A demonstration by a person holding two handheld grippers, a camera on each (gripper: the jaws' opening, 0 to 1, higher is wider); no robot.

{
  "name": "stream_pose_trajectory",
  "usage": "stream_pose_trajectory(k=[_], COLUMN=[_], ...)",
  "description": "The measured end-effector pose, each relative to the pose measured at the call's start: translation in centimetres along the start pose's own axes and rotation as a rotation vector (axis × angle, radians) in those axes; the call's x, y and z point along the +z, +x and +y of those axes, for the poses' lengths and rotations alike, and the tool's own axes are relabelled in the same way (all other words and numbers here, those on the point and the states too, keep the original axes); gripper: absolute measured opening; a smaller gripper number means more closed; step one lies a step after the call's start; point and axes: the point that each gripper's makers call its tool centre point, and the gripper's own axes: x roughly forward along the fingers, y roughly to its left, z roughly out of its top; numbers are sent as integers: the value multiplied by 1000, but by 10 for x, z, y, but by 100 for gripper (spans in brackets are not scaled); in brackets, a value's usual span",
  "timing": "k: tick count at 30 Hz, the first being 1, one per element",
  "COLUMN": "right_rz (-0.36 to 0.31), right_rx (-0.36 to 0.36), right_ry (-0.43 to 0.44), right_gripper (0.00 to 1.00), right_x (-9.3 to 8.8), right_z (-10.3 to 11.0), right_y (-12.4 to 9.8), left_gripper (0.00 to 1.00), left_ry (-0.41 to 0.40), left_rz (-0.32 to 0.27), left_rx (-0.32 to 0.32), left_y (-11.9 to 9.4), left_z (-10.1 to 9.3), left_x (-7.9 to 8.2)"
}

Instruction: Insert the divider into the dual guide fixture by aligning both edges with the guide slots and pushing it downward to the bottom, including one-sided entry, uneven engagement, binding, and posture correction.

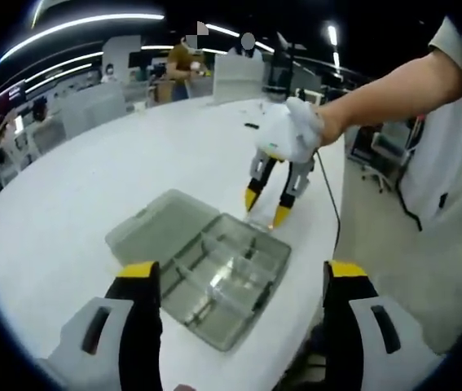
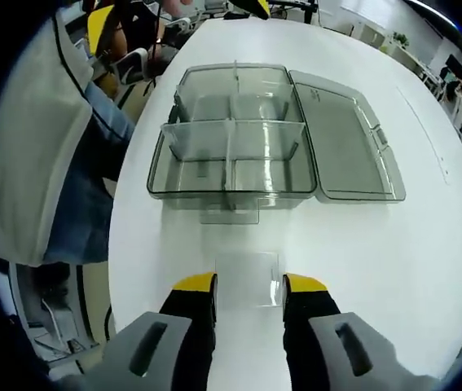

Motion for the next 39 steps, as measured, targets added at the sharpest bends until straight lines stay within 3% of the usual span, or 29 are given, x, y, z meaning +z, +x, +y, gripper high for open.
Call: stream_pose_trajectory(k=[15, 29, 39], right_rz=[-38, -79, -126], right_rx=[-24, -76, -121], right_ry=[25, 6, -3], right_gripper=[27, 27, 27], right_x=[5, 28, 51], right_z=[6, 11, 15], right_y=[-13, -34, -50], left_gripper=[79, 76, 66], left_ry=[-5, -9, -64], left_rz=[5, 3, 4], left_rx=[-8, -22, -35], left_y=[4, 11, 13], left_z=[-2, -3, -5], left_x=[4, 10, 11])
